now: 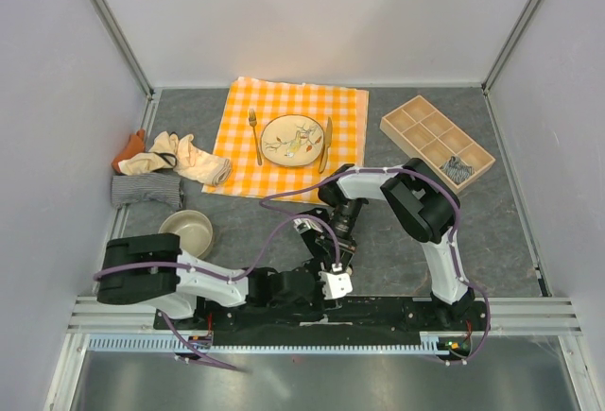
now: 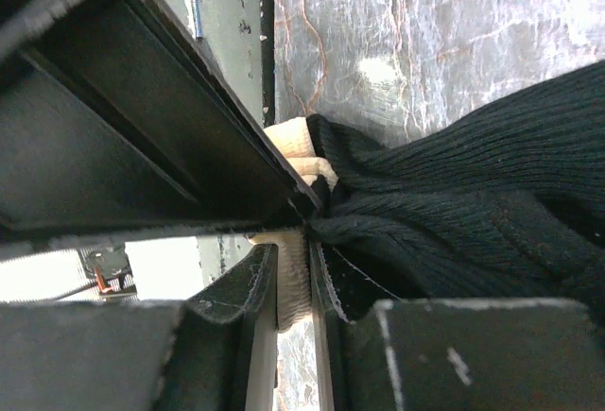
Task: Roll the underwear
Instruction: Roll the underwear to the center of the board.
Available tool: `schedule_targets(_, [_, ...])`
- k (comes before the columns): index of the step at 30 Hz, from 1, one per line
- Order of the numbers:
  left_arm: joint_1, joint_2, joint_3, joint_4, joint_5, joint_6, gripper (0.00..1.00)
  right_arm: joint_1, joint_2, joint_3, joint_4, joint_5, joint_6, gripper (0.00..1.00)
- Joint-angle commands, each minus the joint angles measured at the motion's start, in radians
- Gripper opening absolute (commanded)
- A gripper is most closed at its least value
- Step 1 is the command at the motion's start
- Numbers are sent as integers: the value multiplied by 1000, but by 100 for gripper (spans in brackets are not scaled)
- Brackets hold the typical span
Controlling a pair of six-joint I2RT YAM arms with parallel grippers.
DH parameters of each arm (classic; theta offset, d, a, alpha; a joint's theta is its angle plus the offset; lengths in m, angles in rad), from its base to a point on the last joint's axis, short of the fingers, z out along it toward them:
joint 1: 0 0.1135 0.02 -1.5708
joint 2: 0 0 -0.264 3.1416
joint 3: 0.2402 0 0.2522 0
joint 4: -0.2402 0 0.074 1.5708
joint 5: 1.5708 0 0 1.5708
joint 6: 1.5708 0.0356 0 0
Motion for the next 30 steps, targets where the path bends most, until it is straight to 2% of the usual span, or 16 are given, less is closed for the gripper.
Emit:
schedule_targets(1, [-6,67,76,59,-74,68,76,1,26,-3,61,66,-39,24])
schedule_targets(3, [-5,87,90,54,-84,68,70,-1,27,-3,61,66,-39,24])
schedule_targets(4, [-3,101,107,35,-84,68,63,1,26,-3,62,66,-41,24])
schedule_targets(5, [-3,109,116,21,-81,61,46,1,26,-4,61,66,-41,24])
schedule_targets(7, [0,124,134,-8,-74,47,36,1,26,-4,62,65,-42,24])
schedule_targets(8, [3,129,141,-34,-68,24,26,-1,23,-4,59,65,-44,25])
schedule_targets(10, [17,132,145,-61,-46,-17,14,-2,21,-4,58,63,-47,26])
schedule_targets(11, [23,130,147,-82,-37,-33,2,-1,16,-3,50,62,-58,28])
schedule_targets(14, [54,111,135,-96,29,-92,2,-7,-2,2,32,52,-78,34])
schedule_targets(21, [207,72,73,-65,360,-266,2,-77,-128,11,20,31,-108,57])
schedule_targets(30, [375,89,4,0,602,-464,2,-228,-296,-4,35,28,-134,58])
